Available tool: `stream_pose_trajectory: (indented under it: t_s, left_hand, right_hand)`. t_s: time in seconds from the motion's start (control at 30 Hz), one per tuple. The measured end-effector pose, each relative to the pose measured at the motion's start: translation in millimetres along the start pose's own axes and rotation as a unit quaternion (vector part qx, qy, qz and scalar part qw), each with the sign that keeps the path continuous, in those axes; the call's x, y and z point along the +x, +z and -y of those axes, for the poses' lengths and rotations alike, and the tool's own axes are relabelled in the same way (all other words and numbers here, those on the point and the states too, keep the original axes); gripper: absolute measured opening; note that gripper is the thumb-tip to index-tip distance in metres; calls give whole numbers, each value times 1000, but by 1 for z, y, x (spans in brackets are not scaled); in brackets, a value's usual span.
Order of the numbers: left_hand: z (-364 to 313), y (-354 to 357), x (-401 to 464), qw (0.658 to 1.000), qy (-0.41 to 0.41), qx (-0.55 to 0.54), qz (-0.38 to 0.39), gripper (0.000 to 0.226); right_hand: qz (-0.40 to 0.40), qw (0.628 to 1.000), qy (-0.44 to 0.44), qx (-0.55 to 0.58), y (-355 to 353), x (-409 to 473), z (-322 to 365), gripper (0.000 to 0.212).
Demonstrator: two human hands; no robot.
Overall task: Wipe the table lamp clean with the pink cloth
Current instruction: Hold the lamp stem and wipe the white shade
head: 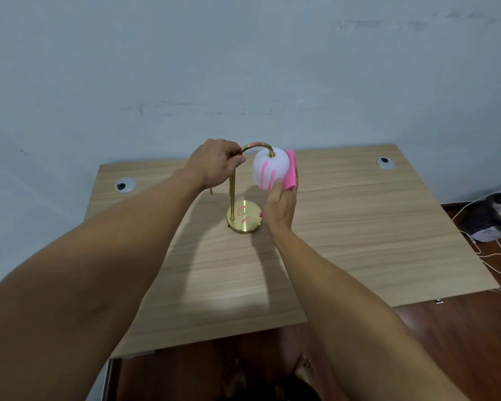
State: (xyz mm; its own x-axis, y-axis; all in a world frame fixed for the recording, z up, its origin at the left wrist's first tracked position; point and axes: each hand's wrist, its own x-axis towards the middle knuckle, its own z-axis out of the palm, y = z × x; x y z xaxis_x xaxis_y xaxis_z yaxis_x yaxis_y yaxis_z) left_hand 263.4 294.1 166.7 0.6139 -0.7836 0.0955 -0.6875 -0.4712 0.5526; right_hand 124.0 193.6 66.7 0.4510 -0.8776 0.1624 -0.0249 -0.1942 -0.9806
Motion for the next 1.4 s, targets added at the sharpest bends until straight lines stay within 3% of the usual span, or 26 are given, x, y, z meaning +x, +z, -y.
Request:
stream_pose_trajectory:
  t_s: [0.27, 0.43, 0.53, 0.67, 0.73, 0.87, 1.07, 1.1, 1.17, 1.27, 1.4]
  left_hand:
    - [1, 0, 1, 1000, 3, 4, -2, 27]
    - [1, 2, 1, 1000, -3, 8, -2, 26]
    - [1, 0, 1, 1000, -9, 8, -1, 26]
    - [0, -1, 0, 1000, -10, 8, 2, 27]
    - [-1, -1, 1, 1000, -11, 10, 1, 27]
    - [-2, -2, 1, 1000, -13, 10, 3, 27]
    - [-3, 0, -1, 1000, -16, 13, 0, 28]
    - [-4, 1, -1, 1000, -17, 14, -1, 28]
    - [-3, 1, -2, 1000, -19, 18, -5, 29]
    - [-1, 1, -3, 1000, -19, 19, -8, 29]
    - [-2, 2, -3, 1000, -14, 7, -11, 28]
  right_hand:
    - [60, 981, -124, -133, 10, 18, 23, 59]
    - [8, 1000, -2, -26, 0, 5, 10, 56]
    - [-5, 1000, 1, -15, 8, 16, 24, 50]
    - [41, 997, -7, -60, 6, 37, 41, 44]
    - [71, 995, 33, -65, 0, 51, 47, 44]
    - [155, 975, 138, -76, -9, 85, 41, 63]
    - [161, 969, 170, -76, -13, 98, 38, 66]
    - [143, 977, 144, -65, -13, 89, 39, 61]
    - [122, 991, -1, -54, -12, 63, 32, 47]
    - [135, 953, -208, -177, -12, 27, 8, 62]
    - [148, 895, -280, -315, -23, 8, -17, 78]
